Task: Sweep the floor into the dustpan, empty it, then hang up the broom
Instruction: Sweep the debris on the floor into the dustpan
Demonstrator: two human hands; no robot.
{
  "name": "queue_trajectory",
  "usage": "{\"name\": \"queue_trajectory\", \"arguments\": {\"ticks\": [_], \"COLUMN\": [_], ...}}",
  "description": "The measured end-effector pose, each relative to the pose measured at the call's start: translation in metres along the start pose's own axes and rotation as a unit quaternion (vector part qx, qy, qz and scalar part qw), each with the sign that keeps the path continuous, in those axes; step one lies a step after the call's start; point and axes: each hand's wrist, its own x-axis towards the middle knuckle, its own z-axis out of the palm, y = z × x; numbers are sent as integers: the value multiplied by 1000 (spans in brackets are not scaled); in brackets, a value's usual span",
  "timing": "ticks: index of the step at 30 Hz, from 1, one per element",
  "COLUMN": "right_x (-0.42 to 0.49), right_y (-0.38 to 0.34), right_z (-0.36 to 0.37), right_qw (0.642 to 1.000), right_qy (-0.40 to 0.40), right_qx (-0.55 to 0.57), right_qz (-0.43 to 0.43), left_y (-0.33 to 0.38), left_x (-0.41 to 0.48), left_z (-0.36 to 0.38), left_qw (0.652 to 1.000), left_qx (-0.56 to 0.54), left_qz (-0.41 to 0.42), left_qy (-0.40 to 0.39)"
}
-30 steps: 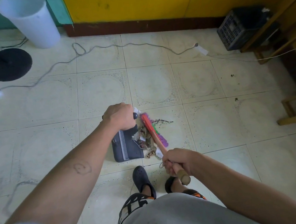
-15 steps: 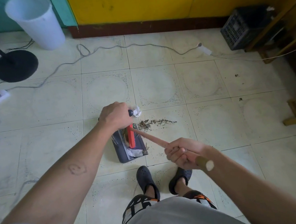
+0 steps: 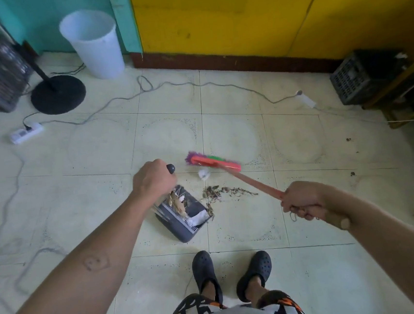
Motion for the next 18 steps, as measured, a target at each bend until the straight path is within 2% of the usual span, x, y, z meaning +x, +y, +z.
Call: {"name": "queue_trajectory", "arguments": {"ticks": [4, 8, 11, 14, 18], "right_x": [34, 63, 73, 66, 43], "right_y": [-22, -30, -31, -26, -11], "right_z": [4, 20, 39, 51, 67], "right_qw": [996, 992, 987, 969, 956], "right_qy": [53, 80, 45, 4, -38], "right_qx": [-67, -101, -149, -238, -288], "right_qz": [-4, 9, 43, 71, 48], "left_y": [-9, -9, -3, 0, 5], "left_x": [2, 8, 14, 17, 20], "left_z": [-3, -5, -7, -6, -7], "left_qw": [1000, 998, 996, 997, 998], "left_qx": [-5, -16, -34, -40, -44], "left_qz": [-15, -38, -43, -37, -27], "left_qy": [5, -37, -64, -50, -29]}}
